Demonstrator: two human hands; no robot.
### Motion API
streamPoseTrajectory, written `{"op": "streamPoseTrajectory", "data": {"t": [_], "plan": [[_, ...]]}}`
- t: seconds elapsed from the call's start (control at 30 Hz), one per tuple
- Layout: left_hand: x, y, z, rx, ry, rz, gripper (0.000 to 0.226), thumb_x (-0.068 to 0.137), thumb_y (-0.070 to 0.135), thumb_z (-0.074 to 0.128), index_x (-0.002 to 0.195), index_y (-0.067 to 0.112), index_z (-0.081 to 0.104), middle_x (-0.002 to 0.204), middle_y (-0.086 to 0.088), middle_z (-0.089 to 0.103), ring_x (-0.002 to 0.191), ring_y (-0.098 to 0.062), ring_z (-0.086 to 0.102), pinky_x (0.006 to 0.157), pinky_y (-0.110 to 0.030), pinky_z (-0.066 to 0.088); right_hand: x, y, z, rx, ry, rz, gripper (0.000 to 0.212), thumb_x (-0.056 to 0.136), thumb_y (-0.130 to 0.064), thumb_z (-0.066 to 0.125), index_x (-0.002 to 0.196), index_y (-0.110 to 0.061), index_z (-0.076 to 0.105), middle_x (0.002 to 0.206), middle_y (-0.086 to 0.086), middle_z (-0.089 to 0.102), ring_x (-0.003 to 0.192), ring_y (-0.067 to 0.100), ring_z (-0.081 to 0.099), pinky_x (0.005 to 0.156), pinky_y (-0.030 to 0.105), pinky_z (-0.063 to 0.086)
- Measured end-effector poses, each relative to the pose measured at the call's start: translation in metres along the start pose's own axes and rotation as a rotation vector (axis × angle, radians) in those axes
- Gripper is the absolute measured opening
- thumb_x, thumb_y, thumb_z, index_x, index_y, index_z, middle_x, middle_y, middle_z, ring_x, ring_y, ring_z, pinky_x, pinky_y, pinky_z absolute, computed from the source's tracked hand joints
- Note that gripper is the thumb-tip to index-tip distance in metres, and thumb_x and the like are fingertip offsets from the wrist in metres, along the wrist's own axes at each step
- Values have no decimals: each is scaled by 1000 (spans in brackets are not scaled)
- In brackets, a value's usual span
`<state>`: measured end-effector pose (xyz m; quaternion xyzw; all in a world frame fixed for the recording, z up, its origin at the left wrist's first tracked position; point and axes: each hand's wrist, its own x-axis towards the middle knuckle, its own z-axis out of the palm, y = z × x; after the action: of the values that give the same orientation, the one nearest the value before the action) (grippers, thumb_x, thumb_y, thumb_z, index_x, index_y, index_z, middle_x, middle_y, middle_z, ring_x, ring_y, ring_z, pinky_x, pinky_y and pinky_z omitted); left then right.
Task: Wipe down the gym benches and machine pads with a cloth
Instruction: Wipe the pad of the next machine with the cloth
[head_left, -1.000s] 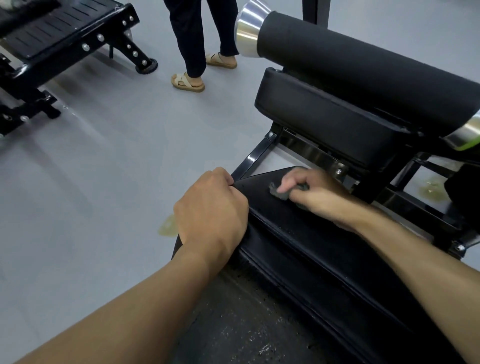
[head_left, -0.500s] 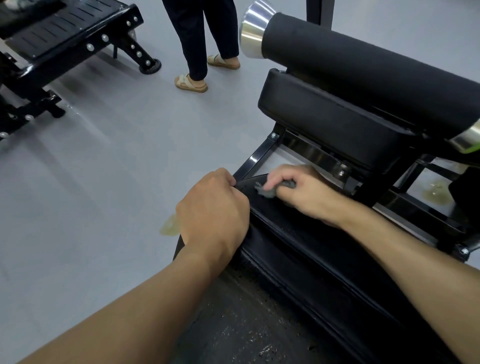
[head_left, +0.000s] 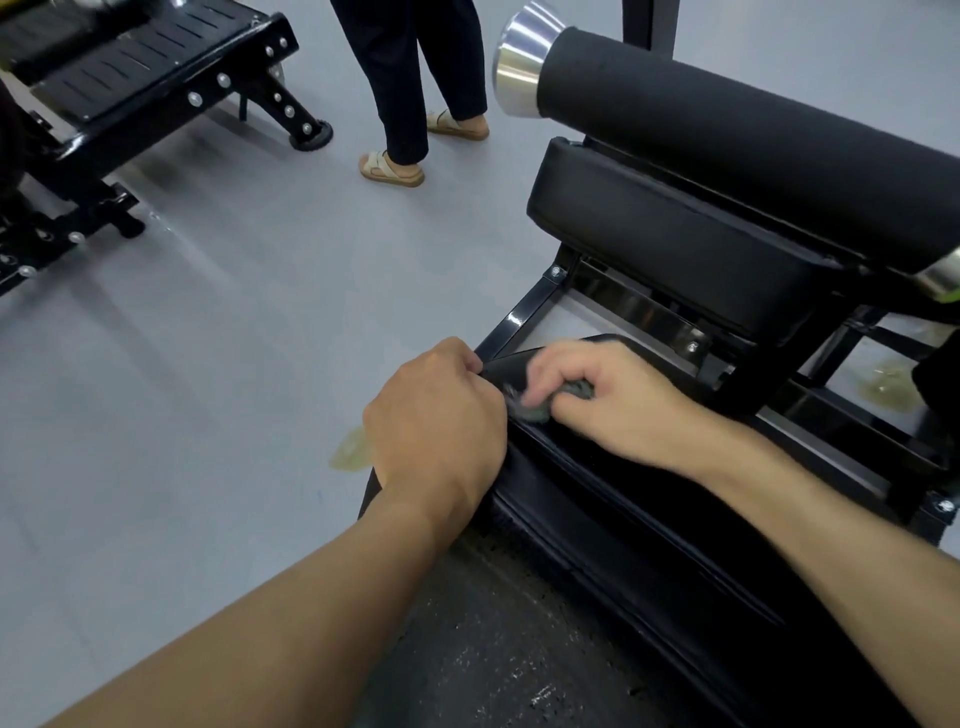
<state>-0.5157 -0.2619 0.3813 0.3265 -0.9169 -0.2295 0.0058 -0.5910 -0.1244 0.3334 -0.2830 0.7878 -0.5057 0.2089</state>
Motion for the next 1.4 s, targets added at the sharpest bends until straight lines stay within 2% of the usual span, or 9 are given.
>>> {"op": "streamPoseTrajectory", "data": {"t": [0.2,0.33,0.5,0.6,0.73,0.9,1.1,1.27,1.4], "plan": [[1,-1,1,4,13,2,31,91,17,41,103,28,67,100,2,70,95,-25,61,77,-31,37,20,-10,14,20,-22,-79,34,79,15,52,81,-10,74,90,-5,65,85,5,63,81,19,47],[0,-2,0,-10,8,14,33,88,14,39,100,28,66,101,1,70,95,-26,60,80,-32,39,-18,-6,2,-3,1,-88,27,77,4,56,79,-13,76,90,-5,66,85,9,65,80,20,48],[-2,-1,-1,3,40,40,31,90,15,40,100,26,67,101,2,69,96,-26,59,81,-33,40,-18,3,-1,-17,50,-87,38,80,14,59,79,-20,76,91,-5,68,86,10,65,82,23,49],[-11,2,-7,49,50,196,29,92,14,43,97,24,69,108,6,66,100,-21,55,88,-35,40,-6,4,5,-58,84,-23,38,80,11,60,80,-24,75,91,-11,66,86,5,63,85,19,46],[-24,6,-5,213,-61,406,34,91,17,47,114,26,70,124,6,65,115,-17,53,97,-29,32,-66,0,-18,-72,14,-24,27,82,7,68,87,-17,78,95,-7,66,89,7,64,83,16,44],[-20,5,-1,241,-95,409,38,93,22,44,125,29,64,134,12,59,125,-13,49,96,-30,36,-24,9,-9,-97,52,43,13,88,-12,71,98,-17,78,97,-5,63,85,-5,57,79,6,38],[-15,0,1,226,-100,425,34,93,20,44,117,29,66,128,14,61,124,-10,47,93,-29,35,-69,11,-25,-79,42,16,23,86,-1,69,93,-20,79,94,-10,65,87,8,63,82,16,45],[-11,0,4,243,-95,446,33,93,22,43,116,30,65,127,14,61,124,-10,46,92,-30,37,-11,23,-10,-81,83,114,22,86,6,63,90,-11,77,95,-6,60,94,16,60,82,11,40],[-10,-3,5,237,-112,464,33,93,23,41,114,30,65,123,15,61,123,-10,45,91,-30,37,-52,25,-30,-41,-8,65,23,85,9,65,85,-10,77,95,-4,66,88,11,63,82,14,44]]}}
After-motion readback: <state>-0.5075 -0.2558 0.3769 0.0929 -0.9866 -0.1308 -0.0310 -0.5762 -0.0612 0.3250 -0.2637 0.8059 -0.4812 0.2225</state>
